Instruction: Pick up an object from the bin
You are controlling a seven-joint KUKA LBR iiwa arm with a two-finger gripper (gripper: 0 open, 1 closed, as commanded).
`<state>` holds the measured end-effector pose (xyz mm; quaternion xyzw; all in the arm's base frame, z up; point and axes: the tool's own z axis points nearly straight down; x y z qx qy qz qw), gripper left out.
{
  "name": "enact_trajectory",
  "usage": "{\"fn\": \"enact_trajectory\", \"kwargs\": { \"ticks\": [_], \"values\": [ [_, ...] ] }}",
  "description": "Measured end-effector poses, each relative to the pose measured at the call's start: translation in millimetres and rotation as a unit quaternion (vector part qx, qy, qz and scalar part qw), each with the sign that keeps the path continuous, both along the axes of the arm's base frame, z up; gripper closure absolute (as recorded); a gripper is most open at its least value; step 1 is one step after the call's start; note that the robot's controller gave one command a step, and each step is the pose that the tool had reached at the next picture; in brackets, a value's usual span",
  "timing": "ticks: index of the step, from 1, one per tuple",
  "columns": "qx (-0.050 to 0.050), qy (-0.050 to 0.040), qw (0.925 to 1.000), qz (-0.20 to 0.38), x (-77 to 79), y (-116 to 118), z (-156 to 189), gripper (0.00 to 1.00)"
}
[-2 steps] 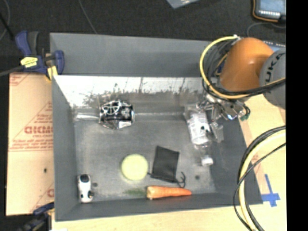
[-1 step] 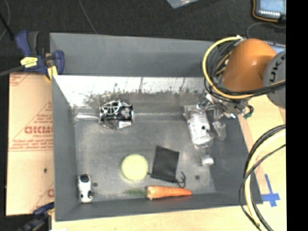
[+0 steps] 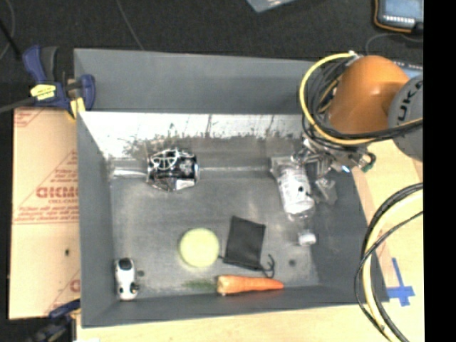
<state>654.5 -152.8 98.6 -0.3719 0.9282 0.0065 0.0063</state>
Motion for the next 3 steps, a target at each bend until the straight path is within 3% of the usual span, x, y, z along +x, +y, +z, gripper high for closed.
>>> {"fn": "enact_trajectory", "kwargs": {
  "ticks": [1, 2, 3],
  "values": [
    [0.003, -0.0077, 0.9976, 0.069, 1.8, 5, -4, 0.0],
    [0.006, -0.0095, 0.9911, 0.133, 2.0, 5, -14, 1.0],
    [0.006, -0.0096, 0.9912, 0.132, 2.0, 5, -14, 1.0]
  ]
}}
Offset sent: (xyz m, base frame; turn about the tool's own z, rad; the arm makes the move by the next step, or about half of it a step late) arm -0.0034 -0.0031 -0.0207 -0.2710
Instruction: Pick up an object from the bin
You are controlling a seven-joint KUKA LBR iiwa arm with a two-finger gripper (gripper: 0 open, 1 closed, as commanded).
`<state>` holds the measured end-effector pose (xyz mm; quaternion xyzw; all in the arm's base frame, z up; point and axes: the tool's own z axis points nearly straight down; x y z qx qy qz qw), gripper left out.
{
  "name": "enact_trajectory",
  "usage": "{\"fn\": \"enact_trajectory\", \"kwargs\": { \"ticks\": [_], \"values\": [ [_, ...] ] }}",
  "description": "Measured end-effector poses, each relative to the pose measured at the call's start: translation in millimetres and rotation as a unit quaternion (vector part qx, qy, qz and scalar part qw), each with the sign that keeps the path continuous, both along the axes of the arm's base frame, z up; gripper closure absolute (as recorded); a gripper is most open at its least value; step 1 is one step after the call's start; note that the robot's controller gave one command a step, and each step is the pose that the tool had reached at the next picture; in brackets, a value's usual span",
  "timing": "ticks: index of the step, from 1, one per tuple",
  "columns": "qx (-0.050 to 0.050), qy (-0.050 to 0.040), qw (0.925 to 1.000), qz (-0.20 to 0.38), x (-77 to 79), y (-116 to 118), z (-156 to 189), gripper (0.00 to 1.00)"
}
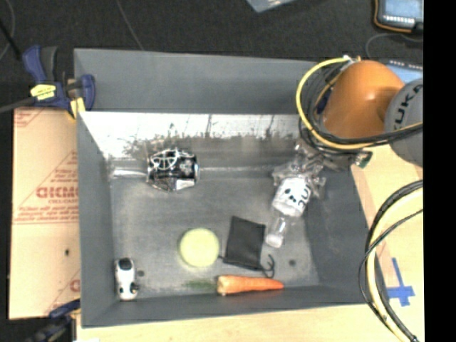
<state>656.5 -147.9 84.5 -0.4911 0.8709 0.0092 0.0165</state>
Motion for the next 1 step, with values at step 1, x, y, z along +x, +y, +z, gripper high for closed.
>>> {"fn": "enact_trajectory", "kwargs": {
  "ticks": [1],
  "values": [
    [-0.001, 0.0011, 1.0, -0.001, -2.3, -2.0, 36.8, 1.0]
  ]
}}
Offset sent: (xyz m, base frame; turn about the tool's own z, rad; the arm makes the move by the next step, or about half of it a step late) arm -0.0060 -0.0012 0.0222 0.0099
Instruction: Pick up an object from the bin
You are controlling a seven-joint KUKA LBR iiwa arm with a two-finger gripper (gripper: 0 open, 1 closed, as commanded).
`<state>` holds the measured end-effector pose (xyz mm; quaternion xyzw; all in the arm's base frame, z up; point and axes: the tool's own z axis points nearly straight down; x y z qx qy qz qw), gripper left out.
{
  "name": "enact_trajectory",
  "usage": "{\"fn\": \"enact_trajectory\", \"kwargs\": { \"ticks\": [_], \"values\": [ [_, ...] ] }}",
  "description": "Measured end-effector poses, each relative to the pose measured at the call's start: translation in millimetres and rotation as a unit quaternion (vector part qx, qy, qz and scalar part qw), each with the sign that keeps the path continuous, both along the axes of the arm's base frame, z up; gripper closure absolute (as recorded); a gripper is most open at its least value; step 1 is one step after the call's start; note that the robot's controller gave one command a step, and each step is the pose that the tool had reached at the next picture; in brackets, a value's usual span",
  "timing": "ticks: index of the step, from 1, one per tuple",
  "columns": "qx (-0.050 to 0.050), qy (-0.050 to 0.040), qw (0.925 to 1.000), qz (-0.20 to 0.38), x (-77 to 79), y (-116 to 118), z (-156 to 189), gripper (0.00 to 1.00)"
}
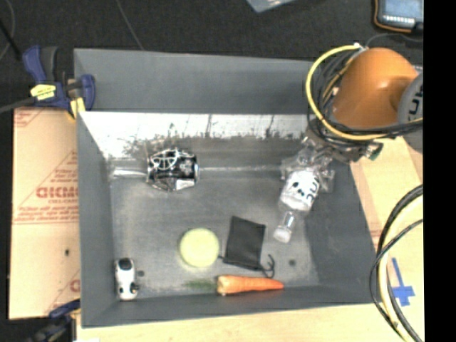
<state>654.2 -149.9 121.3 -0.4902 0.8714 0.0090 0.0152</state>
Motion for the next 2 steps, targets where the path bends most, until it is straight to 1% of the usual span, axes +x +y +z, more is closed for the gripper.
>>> {"fn": "enact_trajectory", "kwargs": {
  "ticks": [1, 2],
  "values": [
    [-0.001, -0.0055, 1.0, -0.001, 1.6, -1, 31, 1.0],
    [0.001, -0.0005, 1.0, -0.004, -0.9, 14, 60, 1.0]
  ]
}}
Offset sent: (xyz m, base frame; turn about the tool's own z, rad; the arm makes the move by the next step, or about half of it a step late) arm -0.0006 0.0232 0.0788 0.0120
